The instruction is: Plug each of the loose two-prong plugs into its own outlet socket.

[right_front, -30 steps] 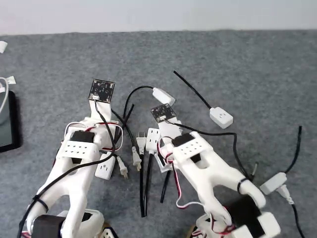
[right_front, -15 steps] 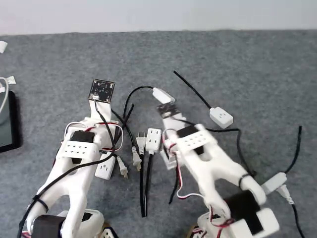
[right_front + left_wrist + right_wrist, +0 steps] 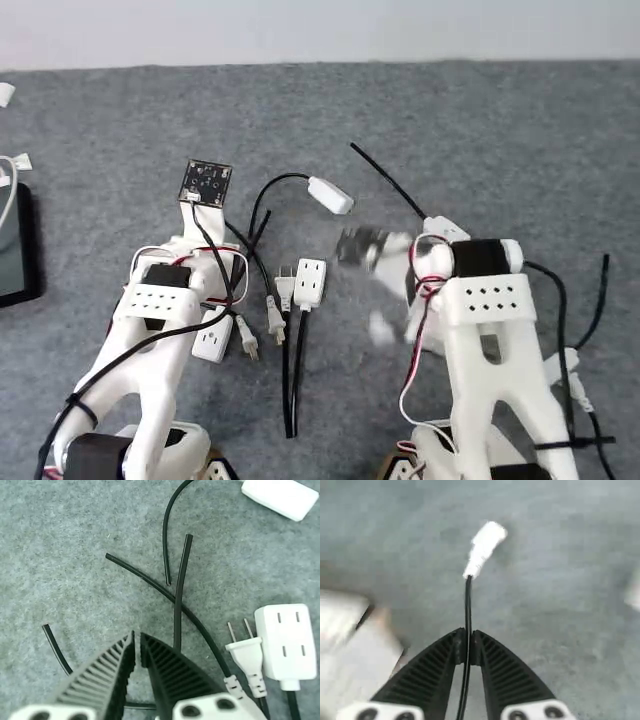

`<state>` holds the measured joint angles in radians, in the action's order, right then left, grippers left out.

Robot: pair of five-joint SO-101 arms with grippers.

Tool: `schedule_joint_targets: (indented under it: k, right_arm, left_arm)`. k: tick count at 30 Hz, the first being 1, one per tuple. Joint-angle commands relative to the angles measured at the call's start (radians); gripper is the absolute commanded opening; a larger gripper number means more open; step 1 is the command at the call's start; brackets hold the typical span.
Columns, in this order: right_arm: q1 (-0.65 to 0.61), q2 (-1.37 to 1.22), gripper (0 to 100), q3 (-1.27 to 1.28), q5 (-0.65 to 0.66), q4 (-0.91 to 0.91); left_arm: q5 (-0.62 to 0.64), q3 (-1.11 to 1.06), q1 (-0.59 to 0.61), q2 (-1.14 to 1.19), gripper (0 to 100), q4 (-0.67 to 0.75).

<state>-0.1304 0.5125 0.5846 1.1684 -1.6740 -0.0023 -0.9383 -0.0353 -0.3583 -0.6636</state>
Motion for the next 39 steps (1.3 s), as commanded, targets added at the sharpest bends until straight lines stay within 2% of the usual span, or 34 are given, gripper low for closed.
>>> schedule_joint_targets:
  k: [1, 4, 8, 14, 19, 23, 26, 29, 31, 35, 39]
  right_arm:
    - [0.041, -0.035, 0.8, -0.098, 0.101, -0.076]
    - [0.117, -0.116, 0.8, -0.204, 0.008, 0.038]
    - [0.17, -0.308, 0.8, -0.359, 0.0, 0.113]
    - [0.154, -0.739, 0.8, -0.637, -0.015, 0.111]
    - [0.168, -1.061, 0.8, -0.973, -0.069, 0.111]
    - [0.179, -1.221, 1.3, -1.235, -0.157, 0.082]
    - [0.189, -1.29, 7.6, -1.405, -0.219, -0.002]
    - [0.189, -1.33, 14.1, -1.554, -0.331, -0.088]
    - [0.186, -1.34, 13.5, -1.62, -0.445, -0.127]
    - [0.199, -1.31, 5.7, -1.614, -0.763, -0.125]
    - [0.243, -1.256, 4.3, -1.517, -1.094, -0.124]
  left_arm:
    - [-0.008, 0.039, 0.003, -0.037, 1, 0.021]
    - [-0.008, 0.039, 0.003, -0.037, 1, 0.021]
    - [-0.008, 0.039, 0.003, -0.035, 1, 0.021]
    - [-0.008, 0.039, 0.003, -0.035, 1, 0.021]
    - [-0.008, 0.039, 0.003, -0.035, 1, 0.021]
    - [-0.008, 0.039, 0.003, -0.035, 1, 0.021]
    - [-0.008, 0.039, 0.003, -0.035, 1, 0.021]
    - [-0.008, 0.039, 0.003, -0.035, 1, 0.021]
    - [-0.008, 0.039, 0.003, -0.035, 1, 0.021]
    - [-0.008, 0.039, 0.0, -0.035, 1, 0.02]
    - [-0.008, 0.039, -0.003, -0.035, 1, 0.02]
